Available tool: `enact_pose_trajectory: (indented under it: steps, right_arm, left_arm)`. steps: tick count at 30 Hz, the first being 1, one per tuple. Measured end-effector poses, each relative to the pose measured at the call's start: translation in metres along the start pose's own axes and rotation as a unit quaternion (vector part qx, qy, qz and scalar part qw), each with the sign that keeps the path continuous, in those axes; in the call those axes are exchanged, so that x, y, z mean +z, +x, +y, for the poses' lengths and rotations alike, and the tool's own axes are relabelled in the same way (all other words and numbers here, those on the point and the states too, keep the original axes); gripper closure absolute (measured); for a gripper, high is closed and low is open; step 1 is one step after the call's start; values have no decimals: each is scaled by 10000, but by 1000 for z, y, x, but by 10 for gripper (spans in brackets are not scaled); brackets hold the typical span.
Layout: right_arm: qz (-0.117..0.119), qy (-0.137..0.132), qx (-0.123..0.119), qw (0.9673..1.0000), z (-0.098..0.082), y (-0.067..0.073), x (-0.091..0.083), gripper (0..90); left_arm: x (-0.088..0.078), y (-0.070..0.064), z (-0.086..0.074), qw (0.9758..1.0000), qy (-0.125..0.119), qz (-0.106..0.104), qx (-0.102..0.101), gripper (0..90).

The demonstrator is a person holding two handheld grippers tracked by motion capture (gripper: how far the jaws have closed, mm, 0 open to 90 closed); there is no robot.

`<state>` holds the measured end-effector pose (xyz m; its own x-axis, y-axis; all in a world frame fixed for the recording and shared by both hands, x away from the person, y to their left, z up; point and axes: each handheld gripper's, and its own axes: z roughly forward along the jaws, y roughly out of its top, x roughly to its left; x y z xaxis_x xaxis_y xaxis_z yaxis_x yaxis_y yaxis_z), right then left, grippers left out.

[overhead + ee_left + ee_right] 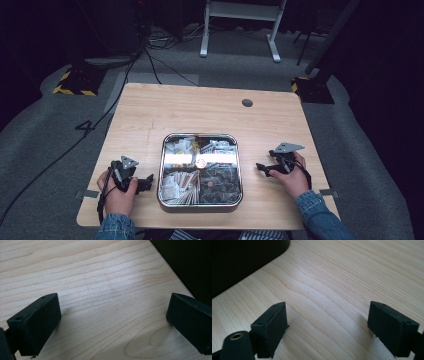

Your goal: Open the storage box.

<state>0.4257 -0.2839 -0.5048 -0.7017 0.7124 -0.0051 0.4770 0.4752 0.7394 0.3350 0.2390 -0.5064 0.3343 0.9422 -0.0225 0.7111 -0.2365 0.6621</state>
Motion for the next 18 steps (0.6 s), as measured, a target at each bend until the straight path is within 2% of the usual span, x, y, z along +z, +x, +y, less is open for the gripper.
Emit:
enact_pose_trajectory:
  steps: [6, 11, 14, 18]
  right_arm:
    - [15, 9, 62, 10000, -1, -1, -4, 285]
    - [149, 24, 274, 9995, 3, -2, -15, 342]
    - [261, -37, 289, 9992, 7, 0, -20, 374]
    - [529, -138, 335, 9979, 15, 4, -29, 418]
  left_arm:
    - [0, 0, 0, 10000, 10, -11, -4, 0]
    - [0, 0, 0, 10000, 4, -11, -10, 0]
    - [0, 0, 0, 10000, 16, -15, -10, 0]
    - [0, 0, 1, 10000, 8, -22, 4, 0]
